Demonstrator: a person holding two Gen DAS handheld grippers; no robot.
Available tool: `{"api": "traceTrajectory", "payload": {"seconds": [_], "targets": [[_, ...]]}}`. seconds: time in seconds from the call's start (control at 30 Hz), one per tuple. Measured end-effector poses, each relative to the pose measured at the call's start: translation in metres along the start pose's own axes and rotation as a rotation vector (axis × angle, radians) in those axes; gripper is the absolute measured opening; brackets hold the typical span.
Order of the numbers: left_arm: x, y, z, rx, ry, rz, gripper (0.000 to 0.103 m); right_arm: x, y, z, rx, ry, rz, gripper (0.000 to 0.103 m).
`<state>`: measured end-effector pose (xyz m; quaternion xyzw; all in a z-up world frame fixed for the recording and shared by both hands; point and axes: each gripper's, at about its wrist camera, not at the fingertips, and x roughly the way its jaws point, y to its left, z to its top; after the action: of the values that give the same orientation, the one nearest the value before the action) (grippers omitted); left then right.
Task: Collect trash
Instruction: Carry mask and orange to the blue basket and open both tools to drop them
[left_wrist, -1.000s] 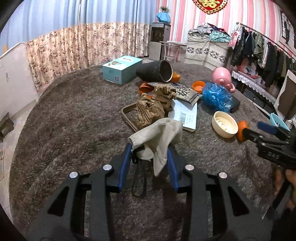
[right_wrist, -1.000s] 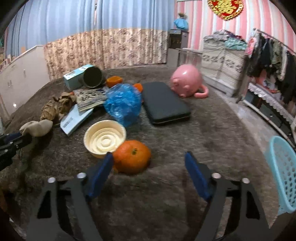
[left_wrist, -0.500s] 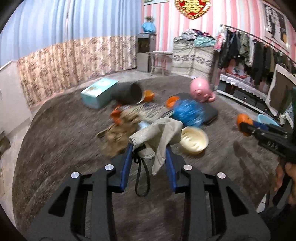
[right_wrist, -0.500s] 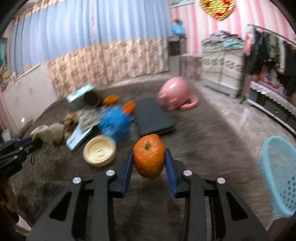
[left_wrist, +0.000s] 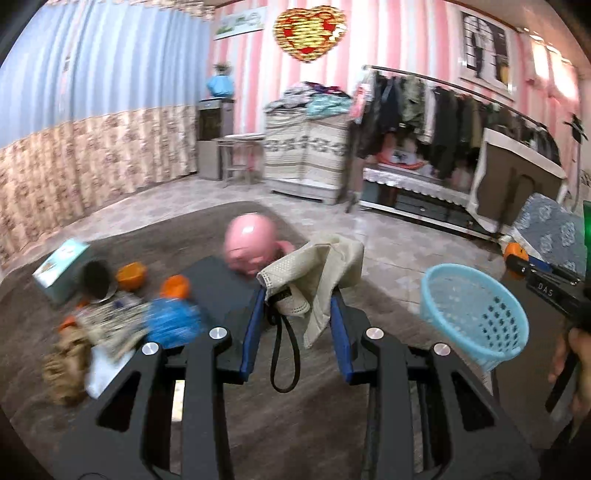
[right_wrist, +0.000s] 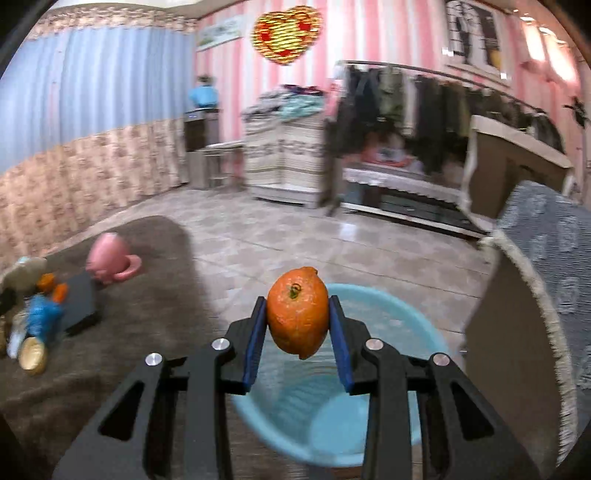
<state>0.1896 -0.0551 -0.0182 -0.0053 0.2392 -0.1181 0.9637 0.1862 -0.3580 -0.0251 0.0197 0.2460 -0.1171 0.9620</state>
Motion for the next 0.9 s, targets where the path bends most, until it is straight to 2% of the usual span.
{"api": "traceTrajectory", "payload": {"seconds": [0.13, 0.3, 0.5, 0.63, 0.7, 0.77, 0.8, 0.87, 0.9], "targets": [[0.027, -0.043, 0.009, 0.035, 0.009, -0.062, 0.033, 0.012, -0.041, -0.001, 0.026, 0.019, -0.097, 0.034], [0.067, -0.104, 0.005, 0.092, 0.055, -0.147, 0.033, 0.025, -0.087, -0.021, 0.139, 0.06, -0.132, 0.034], [0.108, -0.166, -0.001, 0.133, 0.086, -0.237, 0.033, 0.032, -0.106, -0.03, 0.215, 0.051, -0.155, 0.034], [0.138, -0.205, 0.0, 0.183, 0.116, -0.267, 0.034, 0.038, -0.108, -0.035, 0.223, 0.055, -0.158, 0.034], [0.146, -0.214, 0.0, 0.184, 0.126, -0.285, 0.039, 0.038, -0.112, -0.038, 0.233, 0.057, -0.165, 0.034], [0.152, -0.22, -0.002, 0.175, 0.127, -0.294, 0.053, 0.038, -0.117, -0.041, 0.253, 0.061, -0.169, 0.034], [0.154, -0.222, -0.004, 0.179, 0.12, -0.288, 0.057, 0.037, -0.118, -0.041, 0.261, 0.062, -0.17, 0.034], [0.155, -0.226, -0.007, 0.205, 0.111, -0.264, 0.075, 0.038, -0.119, -0.043, 0.269, 0.062, -0.17, 0.034], [0.154, -0.227, -0.007, 0.218, 0.105, -0.25, 0.076, 0.038, -0.119, -0.043, 0.269, 0.061, -0.169, 0.034]]}}
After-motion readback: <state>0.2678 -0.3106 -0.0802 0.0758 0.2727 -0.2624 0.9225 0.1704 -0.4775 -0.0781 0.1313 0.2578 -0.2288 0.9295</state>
